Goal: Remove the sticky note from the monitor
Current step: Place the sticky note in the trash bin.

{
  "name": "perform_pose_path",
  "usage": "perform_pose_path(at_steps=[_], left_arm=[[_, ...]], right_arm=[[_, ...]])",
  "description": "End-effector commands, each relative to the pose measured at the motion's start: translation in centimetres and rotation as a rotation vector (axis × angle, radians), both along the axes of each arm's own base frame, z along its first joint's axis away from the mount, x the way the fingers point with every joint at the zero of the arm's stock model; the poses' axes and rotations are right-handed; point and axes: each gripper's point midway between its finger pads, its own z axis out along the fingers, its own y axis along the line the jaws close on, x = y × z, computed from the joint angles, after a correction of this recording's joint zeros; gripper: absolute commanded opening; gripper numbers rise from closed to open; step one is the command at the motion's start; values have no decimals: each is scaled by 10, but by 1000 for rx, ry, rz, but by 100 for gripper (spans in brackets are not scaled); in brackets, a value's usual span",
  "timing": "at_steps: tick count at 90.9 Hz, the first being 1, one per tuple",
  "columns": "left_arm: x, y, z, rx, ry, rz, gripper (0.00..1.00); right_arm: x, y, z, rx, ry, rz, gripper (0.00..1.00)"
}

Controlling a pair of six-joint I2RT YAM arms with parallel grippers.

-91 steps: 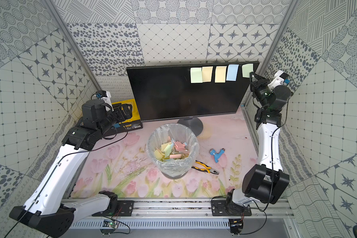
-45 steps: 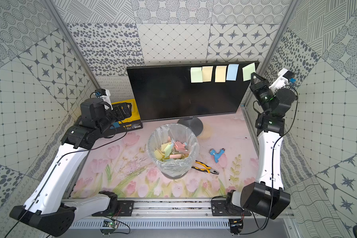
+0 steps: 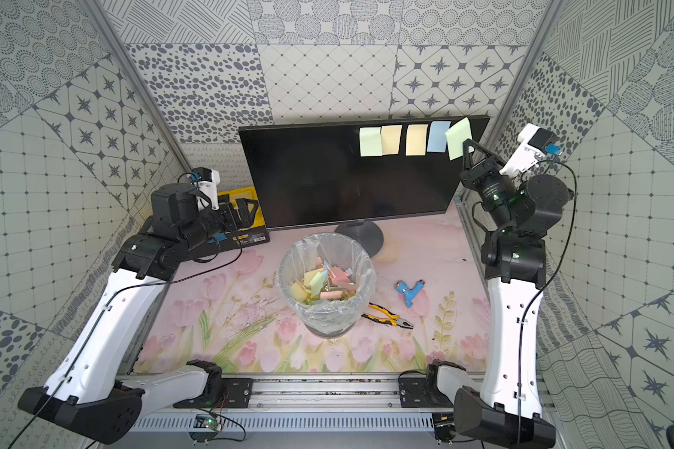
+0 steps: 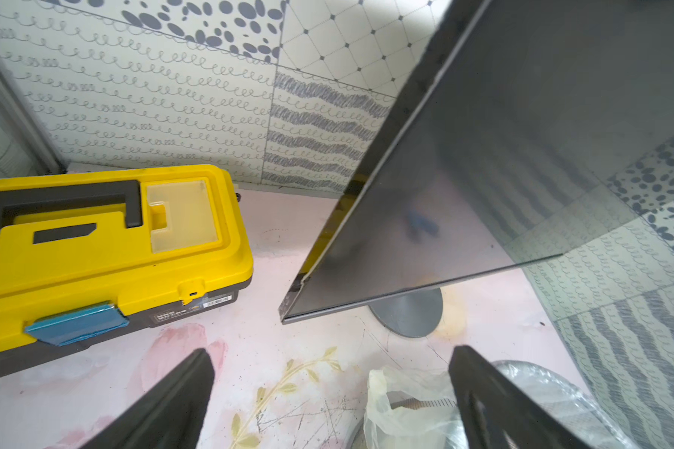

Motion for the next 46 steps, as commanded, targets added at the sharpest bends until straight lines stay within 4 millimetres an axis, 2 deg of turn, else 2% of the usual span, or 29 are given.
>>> perform_pose_path(at_steps=[1, 14, 46], left_arm=[[-18, -34, -4, -29, 47, -235, 99], [-27, -42, -22, -53, 139, -277, 95], [-38, -65, -51, -126, 293, -387, 89]], right_arm=[[-16, 33, 6, -112, -13, 82, 0], [-29, 83, -4, -209, 9, 204, 0], [-29, 155, -63, -322, 142, 350, 0]])
